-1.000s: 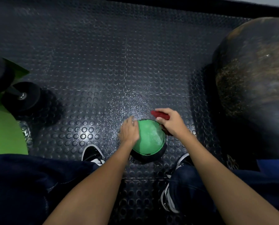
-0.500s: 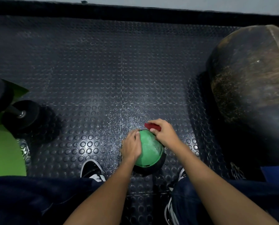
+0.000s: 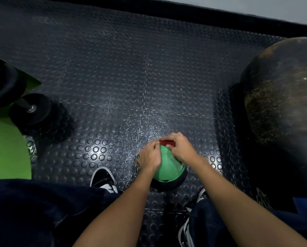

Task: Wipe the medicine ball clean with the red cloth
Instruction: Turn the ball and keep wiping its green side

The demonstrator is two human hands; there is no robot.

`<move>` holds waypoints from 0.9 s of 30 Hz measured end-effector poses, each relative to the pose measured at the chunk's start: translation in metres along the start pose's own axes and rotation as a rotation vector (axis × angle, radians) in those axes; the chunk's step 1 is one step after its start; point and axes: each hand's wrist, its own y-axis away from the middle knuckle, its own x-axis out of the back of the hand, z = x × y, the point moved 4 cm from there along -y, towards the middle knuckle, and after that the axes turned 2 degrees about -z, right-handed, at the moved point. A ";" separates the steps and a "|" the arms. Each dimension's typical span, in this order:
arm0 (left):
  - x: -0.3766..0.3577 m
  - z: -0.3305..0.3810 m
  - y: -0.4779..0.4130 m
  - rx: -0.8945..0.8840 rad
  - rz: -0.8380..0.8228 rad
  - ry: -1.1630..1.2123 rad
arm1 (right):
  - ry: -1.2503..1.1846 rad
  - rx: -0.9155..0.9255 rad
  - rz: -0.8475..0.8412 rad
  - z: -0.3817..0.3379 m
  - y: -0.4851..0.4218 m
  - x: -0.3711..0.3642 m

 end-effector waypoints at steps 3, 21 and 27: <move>0.003 0.001 0.004 -0.032 -0.015 -0.016 | 0.026 0.050 0.025 0.000 0.018 -0.004; 0.009 0.008 0.001 -0.013 -0.042 -0.051 | -0.064 0.281 -0.177 0.001 0.035 0.012; 0.011 0.014 0.000 0.035 -0.050 -0.041 | 0.021 0.002 -0.001 0.011 0.002 0.009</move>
